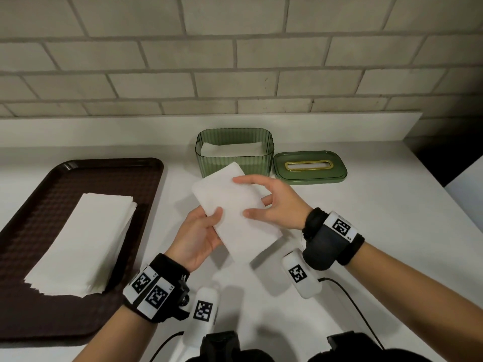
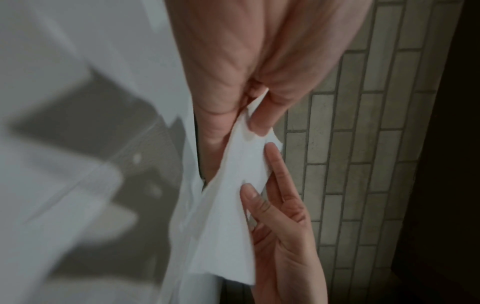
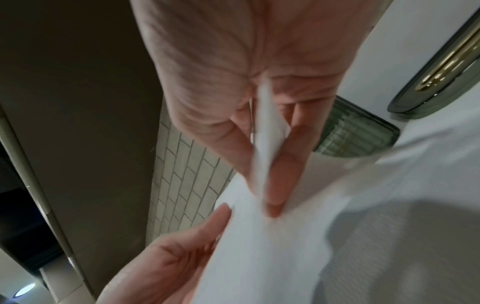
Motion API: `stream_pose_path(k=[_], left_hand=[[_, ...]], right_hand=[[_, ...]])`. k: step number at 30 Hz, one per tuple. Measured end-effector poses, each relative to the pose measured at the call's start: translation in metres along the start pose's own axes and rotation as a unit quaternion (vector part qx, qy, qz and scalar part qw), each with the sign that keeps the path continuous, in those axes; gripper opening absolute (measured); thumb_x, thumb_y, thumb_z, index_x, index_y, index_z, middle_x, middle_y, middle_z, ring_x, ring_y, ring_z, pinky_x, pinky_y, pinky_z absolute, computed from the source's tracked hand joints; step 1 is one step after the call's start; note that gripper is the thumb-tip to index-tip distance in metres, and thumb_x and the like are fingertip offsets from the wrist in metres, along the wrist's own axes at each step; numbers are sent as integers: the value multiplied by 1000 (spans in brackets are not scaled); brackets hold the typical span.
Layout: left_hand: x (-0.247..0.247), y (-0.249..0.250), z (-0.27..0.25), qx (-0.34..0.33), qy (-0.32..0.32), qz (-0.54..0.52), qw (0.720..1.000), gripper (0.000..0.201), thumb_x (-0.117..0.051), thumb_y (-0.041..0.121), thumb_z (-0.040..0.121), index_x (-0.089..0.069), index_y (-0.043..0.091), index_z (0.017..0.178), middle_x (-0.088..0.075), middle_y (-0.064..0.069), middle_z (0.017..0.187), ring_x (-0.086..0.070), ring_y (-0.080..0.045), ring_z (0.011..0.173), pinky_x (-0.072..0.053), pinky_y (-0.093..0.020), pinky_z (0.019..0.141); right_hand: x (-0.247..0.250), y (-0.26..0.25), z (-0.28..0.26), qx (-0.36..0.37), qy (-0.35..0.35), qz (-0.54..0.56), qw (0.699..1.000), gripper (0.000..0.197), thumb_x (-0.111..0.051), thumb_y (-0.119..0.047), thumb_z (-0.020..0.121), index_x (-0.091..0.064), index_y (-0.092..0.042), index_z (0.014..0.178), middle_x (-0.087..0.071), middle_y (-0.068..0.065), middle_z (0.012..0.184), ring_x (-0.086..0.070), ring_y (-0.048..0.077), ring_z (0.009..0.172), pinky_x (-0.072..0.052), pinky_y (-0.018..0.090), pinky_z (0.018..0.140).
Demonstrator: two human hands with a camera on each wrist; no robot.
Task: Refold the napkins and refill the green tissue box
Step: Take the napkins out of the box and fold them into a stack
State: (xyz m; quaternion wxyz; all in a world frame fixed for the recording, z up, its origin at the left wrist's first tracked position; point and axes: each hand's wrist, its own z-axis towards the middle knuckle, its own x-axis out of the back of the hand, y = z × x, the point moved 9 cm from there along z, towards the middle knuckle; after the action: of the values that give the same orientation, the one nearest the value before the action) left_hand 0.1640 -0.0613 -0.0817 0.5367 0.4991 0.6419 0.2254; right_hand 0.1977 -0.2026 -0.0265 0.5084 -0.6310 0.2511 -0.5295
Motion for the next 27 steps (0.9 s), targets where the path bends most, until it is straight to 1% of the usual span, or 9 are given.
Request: stream_pose_path(k=[3, 7, 10, 12, 15, 19, 23, 25, 27], left_hand=[[23, 5, -2, -13, 52, 28, 998, 25, -44, 4, 100, -62, 4, 117, -70, -12, 116, -72, -22, 97, -60, -34, 78], [58, 11, -12, -8, 94, 41, 995, 26, -43, 4, 100, -59, 4, 121, -70, -12, 117, -70, -23, 101, -52, -42, 91], [78, 15, -21, 1, 109, 48, 993, 29, -41, 2, 101, -57, 6, 124, -70, -12, 117, -69, -24, 102, -51, -41, 89], [90, 16, -26, 7, 118, 54, 992, 28, -41, 3, 100, -58, 6, 123, -71, -11, 112, -70, -23, 97, -54, -39, 84], [102, 16, -32, 14, 126, 55, 990, 27, -42, 3, 100, -59, 4, 121, -73, -11, 107, -73, -21, 90, -60, -34, 72], [106, 16, -36, 21, 128, 50, 990, 25, -42, 2, 100, -61, 4, 117, -74, -11, 104, -73, -22, 87, -61, -33, 68], [107, 14, -35, 17, 139, 42, 989, 26, -41, 2, 100, -61, 5, 117, -75, -9, 100, -73, -22, 90, -60, -32, 66], [106, 14, -35, 11, 145, 27, 989, 27, -40, 2, 101, -59, 5, 119, -74, -9, 102, -73, -21, 86, -60, -33, 66], [104, 14, -33, 6, 148, 11, 989, 30, -38, 3, 101, -56, 5, 125, -71, -11, 110, -71, -23, 92, -59, -37, 73]], right_hand=[[15, 14, 8, -40, 23, -53, 998, 45, -72, -16, 85, -55, -26, 125, -57, -5, 113, -65, 23, 59, -52, 29, 55], [16, 40, 10, -72, -82, -335, 936, 41, -71, -22, 84, -59, -23, 123, -52, -4, 116, -51, 2, 79, -39, 24, 77], [-2, 52, 7, -60, -172, -415, 892, 57, -75, -28, 77, -56, -23, 131, -44, -4, 129, -45, 15, 112, -39, 28, 91], [-14, 55, 10, -39, -211, -467, 858, 72, -77, -37, 73, -48, -24, 138, -39, -5, 136, -39, 19, 121, -38, 36, 97], [-23, 58, 17, -41, -239, -518, 821, 86, -83, -46, 64, -45, -21, 137, -40, -4, 135, -39, 21, 120, -38, 38, 96], [-31, 58, 23, -60, -262, -531, 803, 78, -87, -43, 59, -51, -17, 124, -45, -1, 125, -47, 23, 113, -36, 31, 85], [-30, 62, 22, -97, -271, -489, 823, 75, -86, -32, 66, -49, -19, 130, -54, 5, 126, -51, 26, 115, -42, 31, 84], [-24, 59, 21, -100, -259, -449, 849, 74, -83, -31, 71, -48, -18, 135, -53, 3, 131, -47, 24, 123, -39, 28, 91], [-9, 43, 23, -86, -213, -382, 895, 64, -82, -32, 73, -55, -16, 130, -59, -2, 122, -53, 24, 119, -39, 24, 87]])
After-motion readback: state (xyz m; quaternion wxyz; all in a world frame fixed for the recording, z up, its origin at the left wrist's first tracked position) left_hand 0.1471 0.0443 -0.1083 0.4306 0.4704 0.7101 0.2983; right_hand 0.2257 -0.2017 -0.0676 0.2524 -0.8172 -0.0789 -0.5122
